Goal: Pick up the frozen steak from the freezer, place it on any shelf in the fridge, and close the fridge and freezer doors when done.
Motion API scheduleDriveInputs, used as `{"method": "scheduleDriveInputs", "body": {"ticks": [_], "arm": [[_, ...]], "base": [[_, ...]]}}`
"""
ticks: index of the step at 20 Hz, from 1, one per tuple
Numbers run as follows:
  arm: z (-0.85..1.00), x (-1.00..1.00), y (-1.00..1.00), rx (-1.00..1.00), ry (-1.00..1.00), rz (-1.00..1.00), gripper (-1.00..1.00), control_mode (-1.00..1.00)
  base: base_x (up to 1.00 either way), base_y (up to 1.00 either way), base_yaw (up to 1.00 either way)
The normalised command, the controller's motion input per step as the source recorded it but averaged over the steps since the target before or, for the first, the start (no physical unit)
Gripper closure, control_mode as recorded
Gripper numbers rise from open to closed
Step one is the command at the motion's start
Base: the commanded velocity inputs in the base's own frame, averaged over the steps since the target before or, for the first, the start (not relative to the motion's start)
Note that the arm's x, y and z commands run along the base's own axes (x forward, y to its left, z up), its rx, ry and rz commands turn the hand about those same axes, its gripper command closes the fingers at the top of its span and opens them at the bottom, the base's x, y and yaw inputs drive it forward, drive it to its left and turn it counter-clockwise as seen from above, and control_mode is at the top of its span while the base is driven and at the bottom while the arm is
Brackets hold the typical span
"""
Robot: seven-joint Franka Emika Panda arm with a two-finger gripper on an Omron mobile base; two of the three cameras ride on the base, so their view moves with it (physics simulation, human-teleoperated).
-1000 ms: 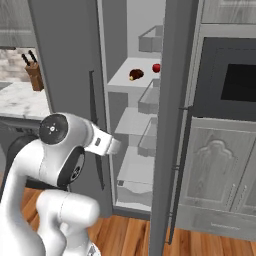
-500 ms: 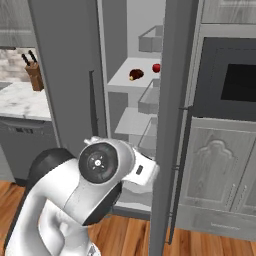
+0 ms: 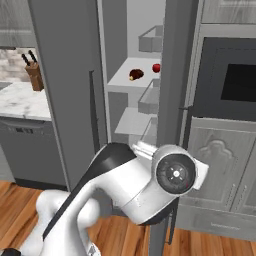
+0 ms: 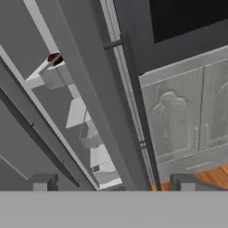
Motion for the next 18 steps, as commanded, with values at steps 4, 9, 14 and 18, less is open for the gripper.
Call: {"method": "scheduleDriveInputs", "body": {"ticks": [4, 9, 14, 18], "arm": [[-0.11, 0.45, -0.71, 0.03, 0.00, 0.16, -1.00, -1.00], [-0.05, 0.65, -0.35, 0.04, 0.00, 0.11, -1.00, -1.00], [-0.29, 0.74, -0.08, 0.06, 0.00, 0.07, -1.00, -1.00], [-0.32, 0.85, -0.01, 0.11, 0.00, 0.04, -1.00, -1.00]], "base": [[0.00, 0.00, 0.00], [0.00, 0.00, 0.00], [0.00, 0.00, 0.00], [0.00, 0.00, 0.00]]}}
